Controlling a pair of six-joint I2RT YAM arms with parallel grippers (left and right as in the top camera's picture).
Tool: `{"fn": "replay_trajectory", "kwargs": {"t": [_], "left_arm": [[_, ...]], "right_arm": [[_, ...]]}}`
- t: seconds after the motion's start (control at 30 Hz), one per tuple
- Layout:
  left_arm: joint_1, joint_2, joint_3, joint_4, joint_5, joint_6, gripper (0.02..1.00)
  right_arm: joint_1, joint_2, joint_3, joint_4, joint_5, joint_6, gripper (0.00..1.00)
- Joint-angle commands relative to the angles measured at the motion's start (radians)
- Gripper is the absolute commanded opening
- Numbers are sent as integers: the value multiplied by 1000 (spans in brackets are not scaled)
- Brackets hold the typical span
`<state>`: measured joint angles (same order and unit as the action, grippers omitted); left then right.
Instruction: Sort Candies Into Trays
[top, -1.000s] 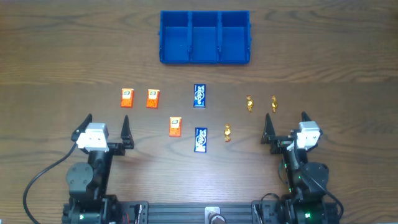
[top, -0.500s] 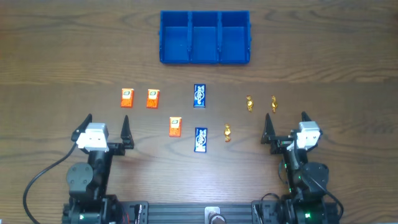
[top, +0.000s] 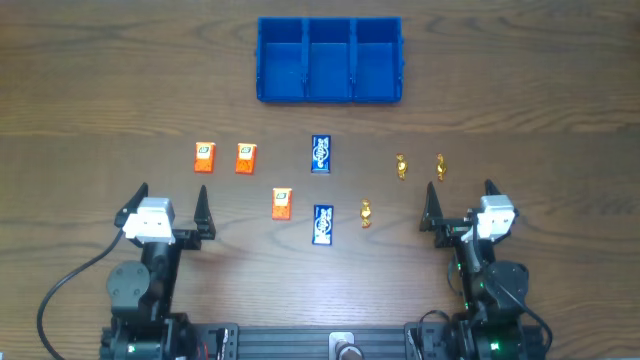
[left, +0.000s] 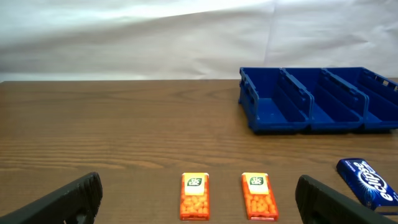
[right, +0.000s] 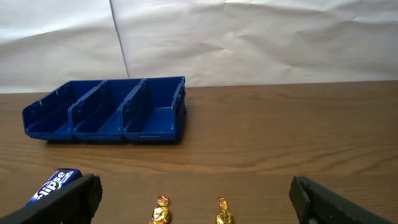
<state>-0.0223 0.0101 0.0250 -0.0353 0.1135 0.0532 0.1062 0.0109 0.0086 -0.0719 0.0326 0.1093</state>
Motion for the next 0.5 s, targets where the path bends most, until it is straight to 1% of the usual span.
{"fn": "replay_trajectory", "kwargs": {"t": [0.03, 0.33, 0.5], "left_arm": [[3, -6, -20, -32, 13, 7, 998], [3, -6, -20, -32, 9, 7, 996], [3, -6, -20, -35, -13, 7, 996]], "right_arm": [[4, -7, -1, -9, 2, -6, 998], [4, -7, -1, -9, 2, -6, 998], [4, -7, -1, -9, 2, -6, 998]]}}
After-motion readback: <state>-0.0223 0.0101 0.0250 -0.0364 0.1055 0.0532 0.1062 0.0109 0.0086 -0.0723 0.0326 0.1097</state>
